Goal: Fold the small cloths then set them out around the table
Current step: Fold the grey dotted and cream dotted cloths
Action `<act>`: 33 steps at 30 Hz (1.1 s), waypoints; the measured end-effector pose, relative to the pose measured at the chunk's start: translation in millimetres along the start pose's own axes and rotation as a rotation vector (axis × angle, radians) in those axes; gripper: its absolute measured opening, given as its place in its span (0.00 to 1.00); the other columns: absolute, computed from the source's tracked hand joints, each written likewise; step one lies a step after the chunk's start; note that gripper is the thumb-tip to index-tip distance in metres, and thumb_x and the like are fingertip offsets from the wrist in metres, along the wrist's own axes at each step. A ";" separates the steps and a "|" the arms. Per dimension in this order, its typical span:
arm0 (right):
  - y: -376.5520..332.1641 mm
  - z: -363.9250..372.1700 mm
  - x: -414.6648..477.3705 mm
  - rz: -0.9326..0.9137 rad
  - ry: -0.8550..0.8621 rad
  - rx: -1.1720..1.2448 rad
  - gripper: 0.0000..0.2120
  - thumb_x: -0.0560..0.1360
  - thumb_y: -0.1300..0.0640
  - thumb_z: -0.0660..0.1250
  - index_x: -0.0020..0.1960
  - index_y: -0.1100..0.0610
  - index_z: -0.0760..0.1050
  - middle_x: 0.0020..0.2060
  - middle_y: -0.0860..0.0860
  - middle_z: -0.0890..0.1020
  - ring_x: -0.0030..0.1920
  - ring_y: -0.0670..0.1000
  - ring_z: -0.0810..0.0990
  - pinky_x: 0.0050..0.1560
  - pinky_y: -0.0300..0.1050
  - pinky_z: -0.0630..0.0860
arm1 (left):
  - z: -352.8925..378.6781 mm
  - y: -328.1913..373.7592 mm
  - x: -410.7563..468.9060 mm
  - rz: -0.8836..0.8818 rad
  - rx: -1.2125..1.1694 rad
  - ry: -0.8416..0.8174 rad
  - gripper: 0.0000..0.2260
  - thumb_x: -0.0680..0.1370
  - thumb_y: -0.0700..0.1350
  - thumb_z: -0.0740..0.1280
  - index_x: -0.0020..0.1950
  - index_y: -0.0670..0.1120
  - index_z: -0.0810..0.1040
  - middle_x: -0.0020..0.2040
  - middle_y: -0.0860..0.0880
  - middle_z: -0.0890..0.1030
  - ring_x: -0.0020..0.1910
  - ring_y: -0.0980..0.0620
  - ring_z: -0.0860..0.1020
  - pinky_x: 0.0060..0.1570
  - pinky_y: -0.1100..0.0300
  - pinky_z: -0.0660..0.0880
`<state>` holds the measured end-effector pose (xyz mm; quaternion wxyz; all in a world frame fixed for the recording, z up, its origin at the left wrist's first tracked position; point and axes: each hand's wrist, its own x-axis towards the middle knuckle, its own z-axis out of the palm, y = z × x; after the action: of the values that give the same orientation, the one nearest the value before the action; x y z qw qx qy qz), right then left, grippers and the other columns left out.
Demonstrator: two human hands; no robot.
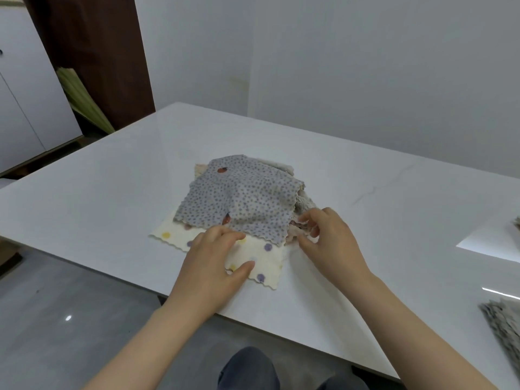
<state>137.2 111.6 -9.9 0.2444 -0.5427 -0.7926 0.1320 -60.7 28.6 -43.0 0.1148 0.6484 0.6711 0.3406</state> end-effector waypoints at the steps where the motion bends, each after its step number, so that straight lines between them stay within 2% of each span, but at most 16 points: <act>1: 2.5 -1.7 1.7 0.009 0.016 -0.003 0.11 0.73 0.57 0.66 0.55 0.53 0.75 0.47 0.47 0.72 0.44 0.48 0.74 0.47 0.41 0.71 | 1.4 1.0 0.9 0.008 -0.003 0.003 0.21 0.72 0.53 0.70 0.64 0.52 0.74 0.59 0.56 0.71 0.60 0.54 0.69 0.59 0.63 0.65; 3: 4.3 -4.0 4.7 -0.005 0.011 0.015 0.11 0.73 0.55 0.67 0.56 0.52 0.75 0.49 0.47 0.72 0.44 0.47 0.75 0.48 0.42 0.73 | 3.9 1.3 3.8 0.028 -0.003 0.003 0.20 0.73 0.53 0.70 0.64 0.52 0.74 0.60 0.55 0.70 0.61 0.55 0.68 0.58 0.66 0.62; 7: -2.7 1.2 8.0 -0.148 -0.126 0.019 0.11 0.73 0.54 0.69 0.55 0.50 0.77 0.47 0.46 0.74 0.44 0.44 0.76 0.50 0.42 0.74 | 1.8 -6.2 15.4 0.036 0.006 0.057 0.17 0.76 0.47 0.67 0.65 0.48 0.74 0.60 0.52 0.71 0.58 0.53 0.71 0.59 0.59 0.70; 11: -11.5 18.9 10.9 -0.189 -0.218 -0.086 0.15 0.73 0.48 0.68 0.58 0.51 0.77 0.50 0.47 0.74 0.50 0.47 0.75 0.51 0.44 0.74 | -6.0 -17.2 30.0 0.008 0.061 0.057 0.16 0.76 0.45 0.67 0.64 0.47 0.75 0.54 0.53 0.72 0.52 0.54 0.73 0.52 0.62 0.69; 16: -17.6 24.6 18.0 -0.163 -0.131 -0.116 0.08 0.76 0.54 0.64 0.50 0.53 0.82 0.47 0.48 0.77 0.48 0.50 0.77 0.45 0.48 0.75 | -8.1 -20.1 40.4 -0.008 0.118 -0.024 0.20 0.74 0.48 0.69 0.65 0.49 0.70 0.57 0.51 0.73 0.50 0.53 0.73 0.47 0.60 0.68; 20: -18.1 16.7 22.2 -0.141 -0.183 0.014 0.08 0.76 0.57 0.66 0.45 0.51 0.85 0.44 0.50 0.79 0.47 0.48 0.76 0.48 0.47 0.74 | -10.0 -20.5 45.4 -0.036 0.135 -0.060 0.25 0.74 0.50 0.69 0.70 0.49 0.66 0.62 0.50 0.72 0.55 0.50 0.74 0.50 0.60 0.68; 22: -19.5 11.1 22.3 -0.126 -0.199 0.074 0.09 0.76 0.57 0.66 0.44 0.51 0.85 0.43 0.49 0.79 0.45 0.47 0.76 0.48 0.45 0.74 | -9.6 -20.6 45.7 -0.043 0.143 -0.066 0.25 0.75 0.50 0.69 0.69 0.49 0.67 0.60 0.50 0.72 0.54 0.50 0.74 0.49 0.60 0.68; 24: -22.4 5.8 21.3 -0.114 -0.177 0.139 0.09 0.77 0.58 0.65 0.44 0.54 0.84 0.42 0.47 0.81 0.42 0.47 0.78 0.47 0.45 0.75 | -9.1 -20.8 45.1 -0.041 0.148 -0.060 0.23 0.75 0.51 0.68 0.68 0.49 0.69 0.57 0.50 0.73 0.51 0.51 0.73 0.47 0.60 0.68; 28: -30.8 -6.4 19.0 -0.048 -0.106 0.311 0.10 0.79 0.60 0.62 0.42 0.58 0.80 0.32 0.44 0.80 0.32 0.43 0.80 0.38 0.42 0.79 | -10.7 -20.5 43.5 -0.037 0.166 -0.045 0.20 0.76 0.51 0.67 0.66 0.49 0.70 0.57 0.51 0.73 0.51 0.52 0.74 0.44 0.61 0.65; 31: -35.8 -14.9 16.8 -0.034 -0.077 0.429 0.11 0.80 0.57 0.60 0.40 0.56 0.74 0.36 0.51 0.82 0.40 0.48 0.83 0.42 0.50 0.81 | -13.4 -16.9 42.8 -0.026 0.156 0.019 0.10 0.78 0.47 0.64 0.59 0.49 0.76 0.53 0.51 0.74 0.47 0.52 0.77 0.38 0.64 0.66; 33: -37.9 -20.5 16.9 -0.062 -0.035 0.418 0.11 0.80 0.56 0.60 0.40 0.55 0.73 0.38 0.53 0.82 0.44 0.52 0.82 0.44 0.50 0.79 | -18.0 -13.5 44.6 -0.025 0.106 0.085 0.06 0.79 0.43 0.62 0.50 0.47 0.78 0.48 0.51 0.74 0.41 0.53 0.76 0.35 0.65 0.66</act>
<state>113.0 111.8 29.5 0.3420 -0.4533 -0.7683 0.2954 -88.0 66.3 -25.0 0.0559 0.6303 0.7004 0.3304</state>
